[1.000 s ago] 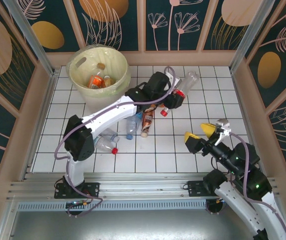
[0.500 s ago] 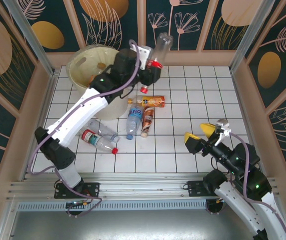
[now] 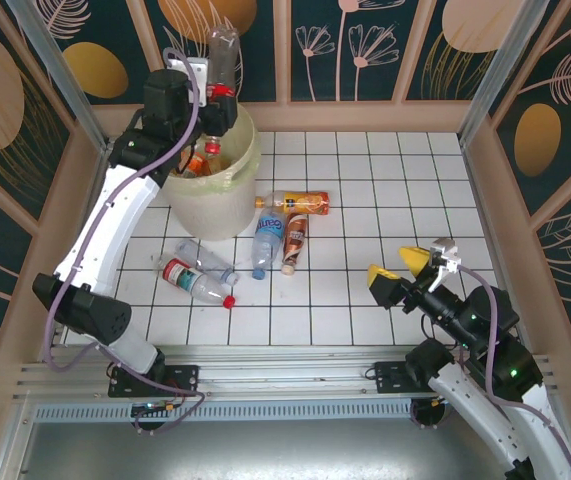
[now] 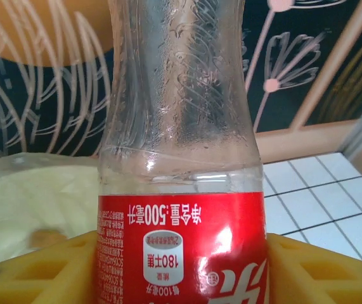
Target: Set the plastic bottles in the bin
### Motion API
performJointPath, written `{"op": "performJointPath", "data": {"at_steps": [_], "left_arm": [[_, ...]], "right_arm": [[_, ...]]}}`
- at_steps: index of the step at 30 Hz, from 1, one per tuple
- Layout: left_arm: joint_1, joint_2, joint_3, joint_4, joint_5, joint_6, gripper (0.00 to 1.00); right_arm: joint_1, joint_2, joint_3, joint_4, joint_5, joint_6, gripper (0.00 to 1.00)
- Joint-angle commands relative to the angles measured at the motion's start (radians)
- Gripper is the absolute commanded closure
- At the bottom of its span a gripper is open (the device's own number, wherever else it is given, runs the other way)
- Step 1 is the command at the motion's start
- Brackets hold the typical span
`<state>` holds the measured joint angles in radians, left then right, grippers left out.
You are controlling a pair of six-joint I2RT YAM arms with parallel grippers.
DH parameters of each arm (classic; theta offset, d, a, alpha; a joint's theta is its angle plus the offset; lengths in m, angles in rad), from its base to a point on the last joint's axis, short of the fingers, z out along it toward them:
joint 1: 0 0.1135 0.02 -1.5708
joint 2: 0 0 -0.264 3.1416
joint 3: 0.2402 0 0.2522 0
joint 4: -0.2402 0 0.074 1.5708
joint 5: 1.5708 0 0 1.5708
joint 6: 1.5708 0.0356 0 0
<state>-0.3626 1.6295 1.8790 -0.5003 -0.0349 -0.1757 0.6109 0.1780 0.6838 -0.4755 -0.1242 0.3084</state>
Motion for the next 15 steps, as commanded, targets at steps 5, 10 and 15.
{"op": "performJointPath", "data": {"at_steps": [5,10,15], "left_arm": [[0.063,0.030,-0.073,0.066,0.080,0.034,0.40],[0.073,0.056,-0.127,0.091,0.114,0.047,0.39],[0.080,0.106,-0.140,0.109,0.132,0.045,0.39]], "right_arm": [[0.010,-0.008,-0.012,0.028,0.000,-0.008,0.01],[0.009,-0.008,-0.010,0.025,0.012,-0.005,0.01],[0.009,0.001,-0.012,0.025,0.007,-0.006,0.01]]}}
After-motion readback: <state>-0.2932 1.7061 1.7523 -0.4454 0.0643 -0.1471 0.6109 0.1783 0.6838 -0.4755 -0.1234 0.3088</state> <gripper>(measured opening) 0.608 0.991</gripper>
